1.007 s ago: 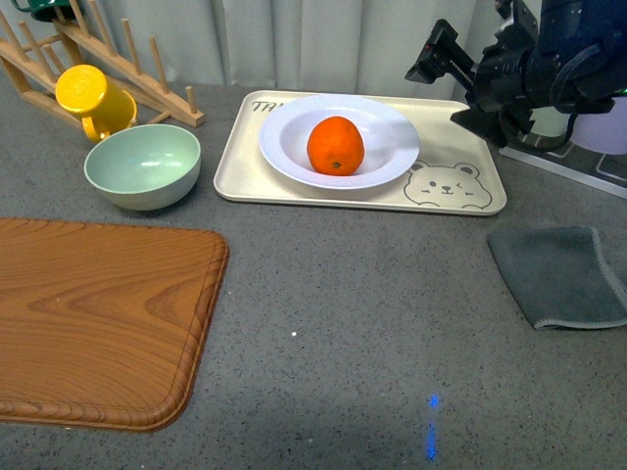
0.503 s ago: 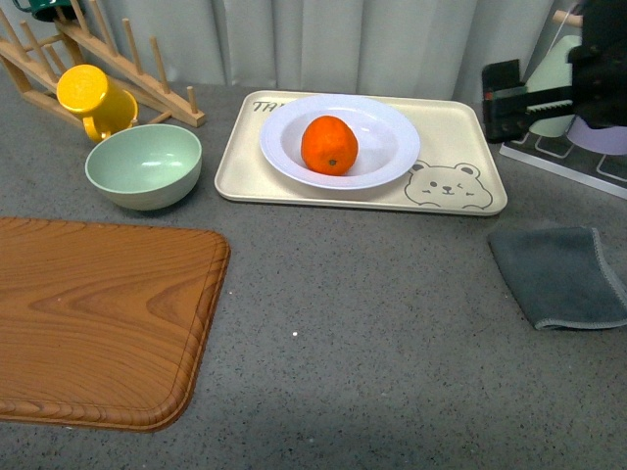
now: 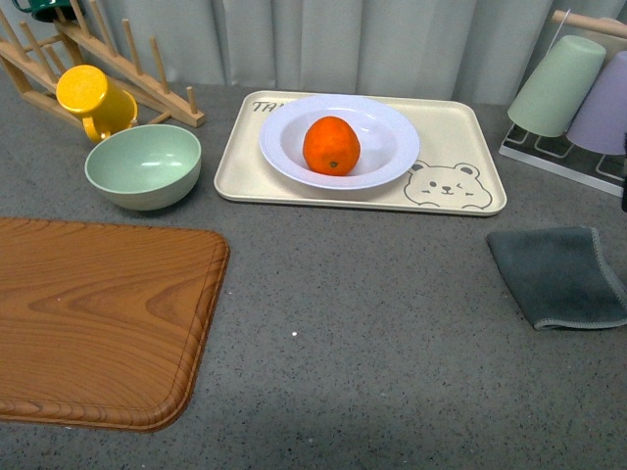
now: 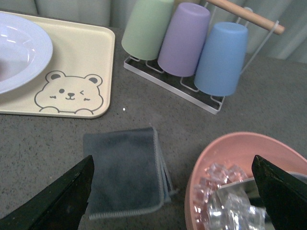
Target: Place orange and plate with both arms
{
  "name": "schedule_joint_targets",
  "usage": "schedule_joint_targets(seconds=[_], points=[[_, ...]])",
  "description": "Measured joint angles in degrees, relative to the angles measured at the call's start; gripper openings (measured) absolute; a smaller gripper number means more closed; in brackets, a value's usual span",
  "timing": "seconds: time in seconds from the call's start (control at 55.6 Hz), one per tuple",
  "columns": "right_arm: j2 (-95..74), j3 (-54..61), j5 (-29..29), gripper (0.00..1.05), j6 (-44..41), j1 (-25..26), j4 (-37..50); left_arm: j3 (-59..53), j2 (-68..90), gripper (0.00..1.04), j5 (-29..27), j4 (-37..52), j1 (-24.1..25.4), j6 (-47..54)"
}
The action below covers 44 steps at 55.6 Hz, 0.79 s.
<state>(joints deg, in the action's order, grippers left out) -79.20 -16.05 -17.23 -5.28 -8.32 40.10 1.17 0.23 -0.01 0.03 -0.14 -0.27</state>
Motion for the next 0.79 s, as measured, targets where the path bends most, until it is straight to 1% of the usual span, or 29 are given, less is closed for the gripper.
schedule_joint_targets(seconds=[0.162,0.27,0.521,0.539,0.557,0.593,0.611,0.647,0.683,0.701,0.719,0.737,0.791], points=[[11.08,8.02,-3.06,0.96,3.08,-1.05,-3.63,0.0,0.0,0.98,0.0,0.0,0.0,0.0],[16.92,11.87,-4.39,0.96,3.5,-2.49,-3.93,0.0,0.0,0.98,0.0,0.0,0.0,0.0],[18.03,12.79,-4.48,0.96,3.54,-2.91,-3.65,0.0,0.0,0.98,0.0,0.0,0.0,0.0],[16.83,13.51,-2.91,0.92,3.76,-2.54,-0.72,0.0,0.0,0.98,0.0,0.0,0.0,0.0],[16.26,13.86,-2.03,0.9,3.89,-2.32,0.68,0.0,0.0,0.98,0.0,0.0,0.0,0.0],[12.5,16.09,2.89,0.83,4.11,-1.07,10.27,0.0,0.0,0.98,0.0,0.0,0.0,0.0],[11.5,16.24,3.93,0.81,4.13,-0.77,12.63,0.0,-0.02,0.98,-0.02,0.0,0.0,0.0],[8.76,16.41,7.23,0.74,4.31,0.13,21.2,0.0,-0.02,0.98,-0.11,0.0,-0.02,0.0],[9.01,16.44,9.29,0.69,4.31,0.63,25.73,0.0,-0.2,0.98,0.09,0.0,0.0,0.02],[10.36,16.46,9.99,0.65,4.33,0.9,27.15,0.0,-0.22,0.98,0.02,0.0,0.0,0.02],[11.08,16.46,10.34,0.63,4.35,0.98,27.3,0.0,-0.2,0.98,0.04,-0.02,0.0,0.02],[12.85,16.46,10.71,0.6,4.37,1.25,27.02,0.0,-0.07,0.98,-0.04,-0.04,0.02,0.0],[17.18,16.46,11.13,0.51,4.48,1.92,23.78,0.0,0.04,0.98,-0.07,-0.04,0.02,0.02]])
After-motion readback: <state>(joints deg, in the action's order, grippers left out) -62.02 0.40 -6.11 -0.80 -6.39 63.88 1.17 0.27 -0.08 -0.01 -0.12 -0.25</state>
